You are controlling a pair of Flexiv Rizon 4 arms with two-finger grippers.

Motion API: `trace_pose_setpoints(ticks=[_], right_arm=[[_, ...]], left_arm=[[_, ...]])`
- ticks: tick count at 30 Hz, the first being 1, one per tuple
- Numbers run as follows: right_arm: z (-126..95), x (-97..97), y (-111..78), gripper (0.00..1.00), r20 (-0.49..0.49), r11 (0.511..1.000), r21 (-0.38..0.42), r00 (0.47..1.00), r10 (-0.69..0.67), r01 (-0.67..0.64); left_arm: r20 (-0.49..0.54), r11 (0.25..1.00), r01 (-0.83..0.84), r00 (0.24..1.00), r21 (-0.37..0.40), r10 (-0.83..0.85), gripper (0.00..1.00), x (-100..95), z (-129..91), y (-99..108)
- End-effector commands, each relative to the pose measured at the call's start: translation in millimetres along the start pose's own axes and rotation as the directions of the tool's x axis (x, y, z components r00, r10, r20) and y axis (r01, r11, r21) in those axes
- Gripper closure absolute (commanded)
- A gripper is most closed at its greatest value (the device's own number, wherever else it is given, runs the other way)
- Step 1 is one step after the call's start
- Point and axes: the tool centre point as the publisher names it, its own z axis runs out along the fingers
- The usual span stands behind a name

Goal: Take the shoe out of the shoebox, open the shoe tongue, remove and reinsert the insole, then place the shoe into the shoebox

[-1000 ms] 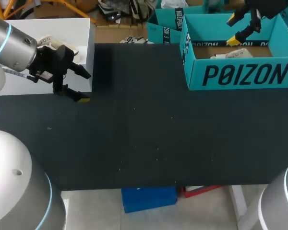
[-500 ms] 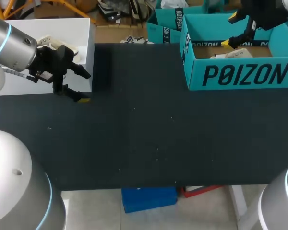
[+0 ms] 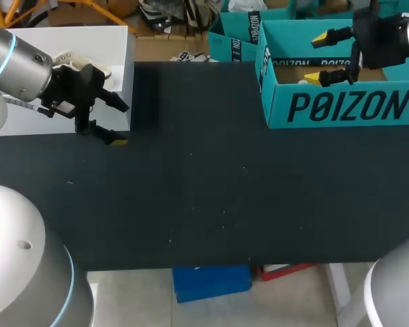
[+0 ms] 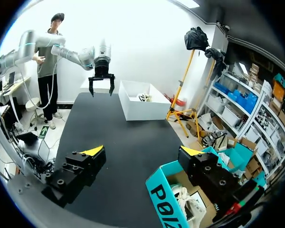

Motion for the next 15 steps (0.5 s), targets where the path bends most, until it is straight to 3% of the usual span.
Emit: trace_pose_setpoints(ticks=[1, 15], right_arm=[[5, -4.7, -3.9, 0.0, -0.036, 0.999, -0.045, 0.999, -0.003, 0.002], [36, 25.7, -12.8, 0.0, -0.091, 1.0, -0.018, 0.996, 0.004, -0.006]], left_arm=[[0.006, 1.0, -0.002, 1.0, 0.0, 0.002, 0.0, 1.3, 1, 1], [0.006, 1.0, -0.002, 1.0, 0.0, 0.002, 0.0, 1.3, 1, 1]])
